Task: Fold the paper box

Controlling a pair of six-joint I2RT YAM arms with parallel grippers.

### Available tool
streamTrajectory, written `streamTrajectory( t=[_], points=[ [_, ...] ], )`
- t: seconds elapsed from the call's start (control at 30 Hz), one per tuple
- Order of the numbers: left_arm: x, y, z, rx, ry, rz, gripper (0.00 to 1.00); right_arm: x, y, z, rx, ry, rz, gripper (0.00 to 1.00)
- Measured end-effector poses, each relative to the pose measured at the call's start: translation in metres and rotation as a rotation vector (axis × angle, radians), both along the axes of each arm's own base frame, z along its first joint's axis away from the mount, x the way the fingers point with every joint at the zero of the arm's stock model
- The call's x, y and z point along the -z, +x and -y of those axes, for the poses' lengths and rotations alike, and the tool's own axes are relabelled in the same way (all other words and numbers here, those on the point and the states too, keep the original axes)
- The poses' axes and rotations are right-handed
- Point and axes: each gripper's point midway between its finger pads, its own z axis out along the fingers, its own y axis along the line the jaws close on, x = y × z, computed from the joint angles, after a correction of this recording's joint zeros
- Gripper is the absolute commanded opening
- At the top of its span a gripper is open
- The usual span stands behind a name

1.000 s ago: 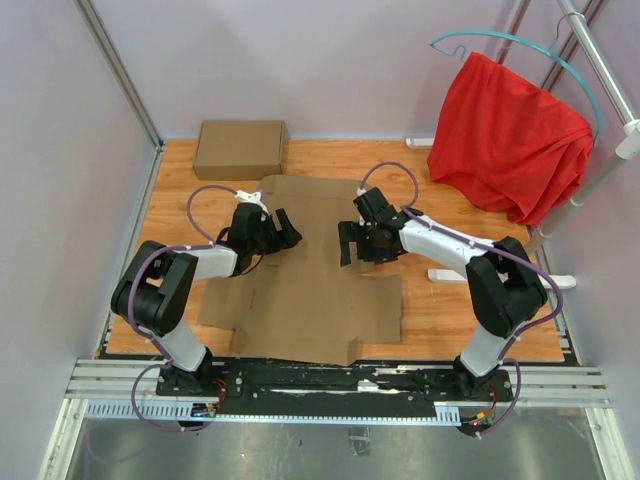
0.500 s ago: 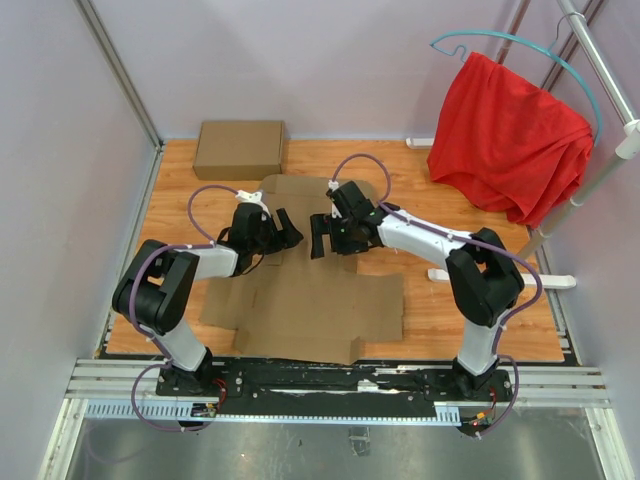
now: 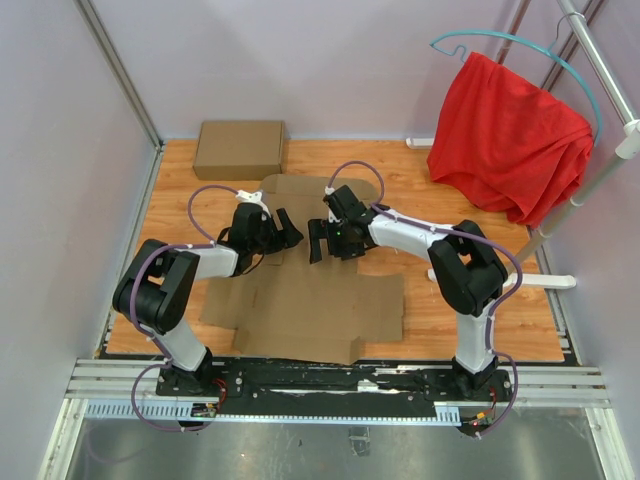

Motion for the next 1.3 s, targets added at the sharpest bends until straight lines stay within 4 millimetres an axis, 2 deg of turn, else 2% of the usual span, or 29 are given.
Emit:
streamTrajectory(
  t=[0.2,0.43,0.57,0.67,0.83,1.0,1.1,1.3],
  points=[
    [0.000,0.000,0.000,-0.009,-0.011,0.001,0.81,0.000,0.001,0.001,-0.004,-0.013,-0.008,0.98],
    [0.002,-0.011,-0.004,-0.030,-0.046,0.017,0.79,0.000,0.009,0.005,-0.003,-0.013,-0.042,0.98],
    [0.003,-0.020,-0.005,-0.029,-0.065,0.018,0.79,-0.001,0.022,0.010,0.015,0.016,-0.058,0.99],
    [0.002,-0.029,-0.003,-0.016,-0.082,0.011,0.79,-0.003,0.040,0.014,0.039,0.040,-0.057,0.99],
    [0.001,-0.052,0.008,0.026,-0.103,-0.009,0.78,-0.006,0.074,0.011,0.062,0.090,-0.047,0.98],
    [-0.001,-0.085,0.018,0.082,-0.109,-0.050,0.78,-0.010,0.097,-0.007,0.038,0.155,-0.036,0.98],
    [-0.001,-0.105,0.012,0.082,-0.101,-0.079,0.78,-0.012,0.103,-0.021,0.006,0.196,-0.037,0.99],
    [-0.004,-0.136,-0.004,0.059,-0.080,-0.132,0.77,-0.017,0.101,-0.035,-0.053,0.249,-0.036,1.00]
  ],
)
